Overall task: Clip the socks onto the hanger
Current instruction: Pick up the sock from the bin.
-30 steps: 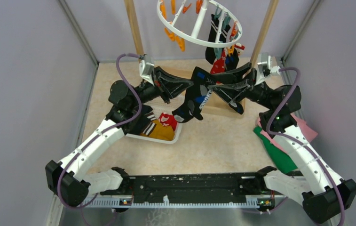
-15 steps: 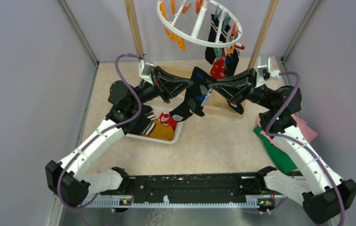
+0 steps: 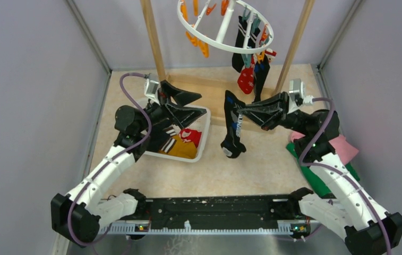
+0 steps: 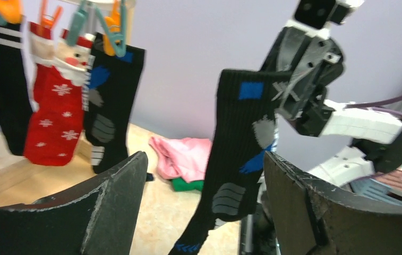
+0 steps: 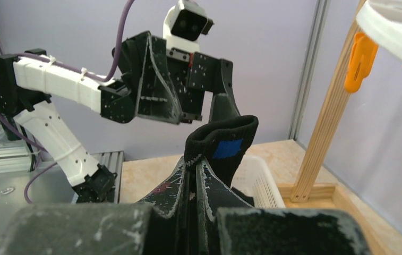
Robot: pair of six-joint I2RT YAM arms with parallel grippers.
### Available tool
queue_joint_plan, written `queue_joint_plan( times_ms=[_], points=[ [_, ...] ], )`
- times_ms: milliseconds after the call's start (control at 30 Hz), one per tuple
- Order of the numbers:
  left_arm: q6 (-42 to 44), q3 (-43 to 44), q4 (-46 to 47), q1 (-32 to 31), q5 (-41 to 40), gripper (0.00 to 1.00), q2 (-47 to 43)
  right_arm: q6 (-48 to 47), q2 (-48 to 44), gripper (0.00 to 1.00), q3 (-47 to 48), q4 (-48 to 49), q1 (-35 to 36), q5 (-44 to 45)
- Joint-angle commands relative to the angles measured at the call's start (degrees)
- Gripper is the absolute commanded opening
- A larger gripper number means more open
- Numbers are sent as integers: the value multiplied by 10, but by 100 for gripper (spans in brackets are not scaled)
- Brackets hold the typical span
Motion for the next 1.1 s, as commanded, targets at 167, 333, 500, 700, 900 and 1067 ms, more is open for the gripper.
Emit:
queue_joint_plan(
  times_ms=[167,333,500,700,900,1067],
  points=[
    [-136,21,126,-7,84,85,51,-15,-48,0,-69,61,5,-4],
    [-143,80,117,-51,96,70,140,-20,-63,0,-99,88,6,-11],
    [-166,133,119,-85,106,48,221,-24,-69,0,-117,106,8,-18],
    [-177,192,103,-133,133,37,292,-27,-69,0,-129,119,15,-19],
    [-198,211,107,-148,150,37,314,-35,-66,0,-133,109,15,-3],
    [-208,225,105,-155,172,39,315,-36,-74,0,-147,104,15,8]
  ],
)
